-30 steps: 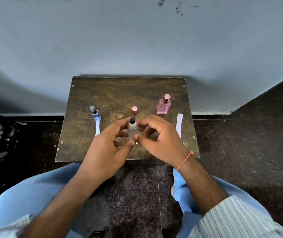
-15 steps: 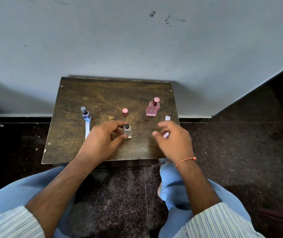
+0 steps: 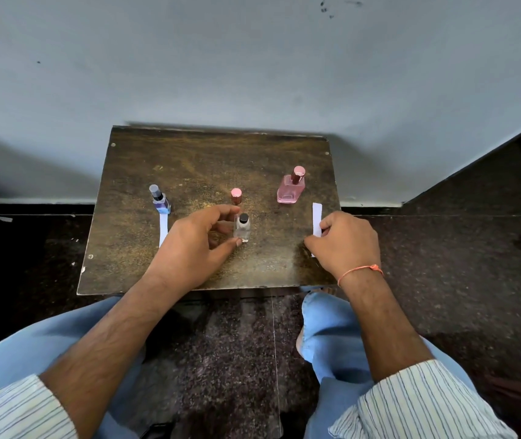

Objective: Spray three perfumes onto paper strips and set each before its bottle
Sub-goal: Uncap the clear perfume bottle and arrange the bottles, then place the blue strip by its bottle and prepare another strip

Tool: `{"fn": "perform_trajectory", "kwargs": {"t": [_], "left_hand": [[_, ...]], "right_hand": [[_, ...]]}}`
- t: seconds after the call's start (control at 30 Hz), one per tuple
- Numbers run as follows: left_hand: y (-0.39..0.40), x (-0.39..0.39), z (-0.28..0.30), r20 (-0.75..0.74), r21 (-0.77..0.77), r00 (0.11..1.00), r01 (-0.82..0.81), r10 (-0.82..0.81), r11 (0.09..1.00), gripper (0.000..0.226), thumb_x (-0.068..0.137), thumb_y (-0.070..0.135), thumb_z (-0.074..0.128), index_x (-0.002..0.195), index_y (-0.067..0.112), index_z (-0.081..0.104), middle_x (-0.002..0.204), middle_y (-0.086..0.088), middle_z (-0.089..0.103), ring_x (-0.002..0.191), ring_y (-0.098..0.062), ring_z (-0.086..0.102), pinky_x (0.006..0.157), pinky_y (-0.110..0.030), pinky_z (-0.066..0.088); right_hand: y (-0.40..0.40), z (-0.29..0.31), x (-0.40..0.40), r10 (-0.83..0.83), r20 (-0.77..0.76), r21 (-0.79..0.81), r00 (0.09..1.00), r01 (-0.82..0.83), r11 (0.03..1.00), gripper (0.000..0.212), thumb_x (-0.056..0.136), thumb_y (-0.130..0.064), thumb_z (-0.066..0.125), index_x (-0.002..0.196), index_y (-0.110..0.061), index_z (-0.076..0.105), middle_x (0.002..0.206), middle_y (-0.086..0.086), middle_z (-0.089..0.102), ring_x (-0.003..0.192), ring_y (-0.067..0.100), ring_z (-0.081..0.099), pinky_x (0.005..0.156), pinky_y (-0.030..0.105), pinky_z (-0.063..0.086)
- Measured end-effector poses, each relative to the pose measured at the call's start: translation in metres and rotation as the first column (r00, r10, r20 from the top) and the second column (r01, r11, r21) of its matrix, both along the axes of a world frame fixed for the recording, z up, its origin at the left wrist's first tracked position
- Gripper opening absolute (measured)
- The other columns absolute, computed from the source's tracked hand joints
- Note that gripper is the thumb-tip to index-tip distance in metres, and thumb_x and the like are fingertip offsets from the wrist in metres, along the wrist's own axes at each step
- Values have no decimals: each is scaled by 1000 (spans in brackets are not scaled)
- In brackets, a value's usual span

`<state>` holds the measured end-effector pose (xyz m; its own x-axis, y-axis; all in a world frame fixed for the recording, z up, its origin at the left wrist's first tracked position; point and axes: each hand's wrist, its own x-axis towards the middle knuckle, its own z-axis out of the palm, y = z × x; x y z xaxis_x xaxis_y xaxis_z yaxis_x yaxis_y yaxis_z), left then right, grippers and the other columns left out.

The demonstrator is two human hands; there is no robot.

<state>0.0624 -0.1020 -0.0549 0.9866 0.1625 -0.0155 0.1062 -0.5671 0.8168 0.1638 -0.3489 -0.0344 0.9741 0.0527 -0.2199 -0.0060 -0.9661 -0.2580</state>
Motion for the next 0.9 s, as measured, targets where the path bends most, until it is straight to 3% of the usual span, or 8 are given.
{"fn": "perform_trajectory", "kwargs": {"t": [0.13, 0.2, 0.27, 0.4, 0.47, 0.63, 0.77, 0.9], "left_hand": [[-1, -11, 10, 48, 80, 999, -14, 10, 997, 61, 89, 25, 87, 144, 26, 62, 131, 18, 66, 110, -1, 67, 92, -27, 61], [-5, -23, 20, 93, 114, 993, -84, 73, 990, 61, 90, 28, 85, 145, 24, 60, 135, 15, 62, 111, -3, 63, 94, -14, 52], [-13, -39, 35, 136, 66, 977, -173, 163, 983, 54, 92, 28, 83, 142, 26, 62, 131, 15, 63, 111, -4, 63, 86, -6, 46], [-46, -65, 49, 96, -236, 985, -117, 143, 965, 41, 95, 18, 78, 133, 30, 66, 111, 12, 70, 94, -17, 69, 65, -24, 55], [-62, -67, 44, 44, -346, 998, -21, 39, 938, 37, 97, 13, 77, 129, 29, 69, 104, 10, 70, 82, -16, 68, 59, -21, 52], [-82, -56, 25, -25, -320, 991, 118, -133, 940, 34, 98, 21, 76, 130, 33, 69, 102, 14, 70, 73, -14, 64, 61, -18, 49], [-83, -50, 21, -41, -344, 988, 127, -150, 930, 33, 100, 24, 75, 130, 35, 68, 102, 14, 71, 68, -13, 63, 58, -26, 53], [-80, -47, 20, -63, -402, 990, 91, -127, 911, 31, 100, 19, 75, 127, 33, 70, 97, 13, 71, 64, -23, 61, 57, -32, 53]], "right_hand": [[2, 0, -2, 17, 19, -20, 1000, -17, 1000, 26, 87, -36, 80, 105, -18, 80, 102, 4, 81, 100, 29, 74, 82, 35, 54], [2, 0, -4, 38, 26, -47, 999, -36, 998, 26, 89, -36, 79, 106, -17, 80, 102, 4, 81, 100, 30, 73, 82, 36, 54], [3, 0, -4, 50, 30, -61, 998, -48, 997, 27, 89, -36, 79, 108, -17, 79, 103, 5, 81, 100, 31, 73, 83, 36, 55], [1, 4, -5, 35, -12, 2, 999, -35, 999, 19, 86, -32, 82, 101, -21, 78, 100, 2, 80, 100, 28, 73, 87, 37, 56], [-3, 6, -5, 42, -61, 3, 997, -42, 999, 14, 84, -31, 83, 96, -25, 78, 99, 0, 81, 100, 26, 74, 90, 37, 58], [-27, 14, -1, 21, -112, -55, 993, -27, 998, 14, 86, -33, 85, 98, -29, 80, 103, -1, 81, 104, 25, 74, 94, 38, 58], [-45, 17, 5, -47, -107, -31, 993, 44, 999, 35, 85, -39, 87, 115, -24, 79, 106, -1, 80, 103, 24, 74, 95, 43, 60], [-52, 16, 13, -79, -148, 27, 986, 84, 996, 33, 88, -31, 87, 118, -20, 83, 104, 2, 83, 99, 23, 74, 97, 39, 59]]}}
